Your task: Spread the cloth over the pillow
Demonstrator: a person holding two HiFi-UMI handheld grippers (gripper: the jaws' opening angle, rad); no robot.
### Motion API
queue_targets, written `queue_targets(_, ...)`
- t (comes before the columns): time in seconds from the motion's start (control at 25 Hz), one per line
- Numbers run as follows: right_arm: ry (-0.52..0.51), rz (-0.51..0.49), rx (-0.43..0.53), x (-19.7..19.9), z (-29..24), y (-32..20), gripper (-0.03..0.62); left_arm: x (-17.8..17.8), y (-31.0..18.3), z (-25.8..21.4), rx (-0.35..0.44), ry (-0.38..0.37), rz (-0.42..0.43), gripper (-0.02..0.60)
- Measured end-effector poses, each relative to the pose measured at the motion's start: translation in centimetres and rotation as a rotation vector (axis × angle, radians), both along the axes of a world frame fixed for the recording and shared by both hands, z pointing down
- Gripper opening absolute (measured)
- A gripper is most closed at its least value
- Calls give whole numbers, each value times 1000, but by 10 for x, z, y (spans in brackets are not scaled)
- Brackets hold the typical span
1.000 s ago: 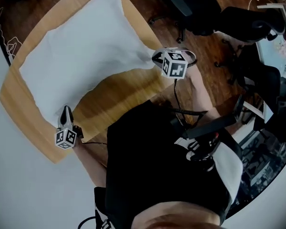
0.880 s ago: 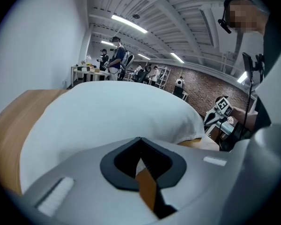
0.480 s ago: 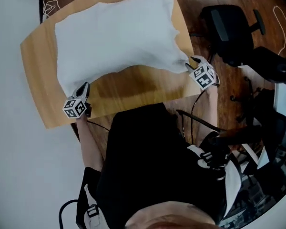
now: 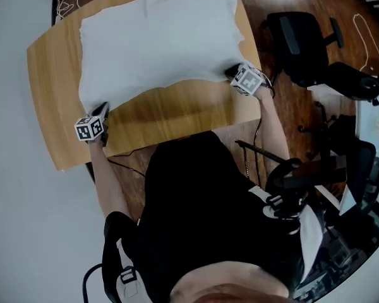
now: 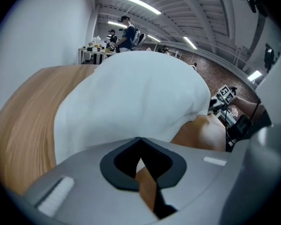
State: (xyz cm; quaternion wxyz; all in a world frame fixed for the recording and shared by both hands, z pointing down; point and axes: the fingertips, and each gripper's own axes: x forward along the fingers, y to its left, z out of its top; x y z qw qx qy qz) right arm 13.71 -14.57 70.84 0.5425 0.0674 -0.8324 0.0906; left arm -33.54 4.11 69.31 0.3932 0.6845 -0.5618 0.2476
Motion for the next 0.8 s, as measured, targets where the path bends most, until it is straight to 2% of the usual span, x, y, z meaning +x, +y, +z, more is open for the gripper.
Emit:
queue_targets(0.08, 33, 79, 16, 14, 11, -25, 3, 16, -1, 4, -7, 17, 38, 0)
queue_targets(0.2, 68, 132, 29, 23, 10, -39, 3, 36, 1, 9, 0, 47, 92, 0)
queue_targets(0.28, 84, 168, 10, 29, 2, -28, 3, 44, 6, 14, 8, 63, 114, 0)
queue_targets(0.36, 43, 239, 6, 32, -13, -5, 3, 47, 15, 18, 15, 83, 128, 0)
queue_targets(0.44, -121, 354, 14, 23, -43, 24, 3, 42, 29, 19, 25, 101, 126, 0)
queue_targets(0.6, -725, 616, 31, 1, -144, 88, 3, 12, 53, 15, 90, 116, 27, 0)
queue_targets(0.64, -844, 669, 40, 2, -166, 104, 3, 5, 54, 13, 111, 134, -1, 0)
queue_targets(0.72, -979, 747, 78, 8, -194, 134, 3, -5, 52, 11, 141, 180, -37, 0)
queue_targets(0.8, -1028, 782, 126, 11, -208, 159, 3, -12, 48, 9, 157, 191, -48, 0)
